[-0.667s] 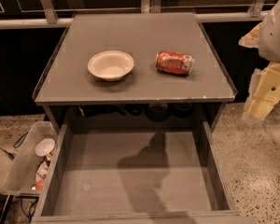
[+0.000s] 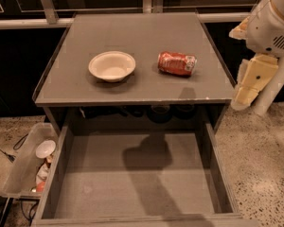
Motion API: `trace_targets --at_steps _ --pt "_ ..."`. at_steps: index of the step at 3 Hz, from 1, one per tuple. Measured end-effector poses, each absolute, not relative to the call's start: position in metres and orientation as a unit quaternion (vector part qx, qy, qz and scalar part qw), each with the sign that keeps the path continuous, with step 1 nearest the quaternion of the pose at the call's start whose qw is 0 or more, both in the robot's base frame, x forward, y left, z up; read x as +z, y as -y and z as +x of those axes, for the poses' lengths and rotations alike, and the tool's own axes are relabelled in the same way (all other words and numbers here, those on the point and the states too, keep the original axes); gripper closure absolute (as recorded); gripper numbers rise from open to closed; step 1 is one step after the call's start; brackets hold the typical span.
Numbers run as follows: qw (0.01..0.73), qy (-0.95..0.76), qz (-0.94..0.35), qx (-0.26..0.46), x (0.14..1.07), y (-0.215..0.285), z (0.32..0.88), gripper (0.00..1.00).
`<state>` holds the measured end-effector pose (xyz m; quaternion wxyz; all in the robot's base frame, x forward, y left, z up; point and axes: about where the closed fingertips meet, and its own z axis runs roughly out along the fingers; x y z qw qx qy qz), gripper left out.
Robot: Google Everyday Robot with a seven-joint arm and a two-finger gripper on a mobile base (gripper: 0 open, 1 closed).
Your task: Place coke can into top drawer
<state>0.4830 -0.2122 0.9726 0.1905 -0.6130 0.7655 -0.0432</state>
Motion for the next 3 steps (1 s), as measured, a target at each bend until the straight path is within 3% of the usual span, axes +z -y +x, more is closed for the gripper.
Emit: trace_targets --at_steps 2,3 --pt "0.245 -0.779 -0.577 0.014 0.943 0.225 0.558 0.0" --pt "0.245 -0.779 -0.577 0.014 0.943 0.225 0.558 0.0"
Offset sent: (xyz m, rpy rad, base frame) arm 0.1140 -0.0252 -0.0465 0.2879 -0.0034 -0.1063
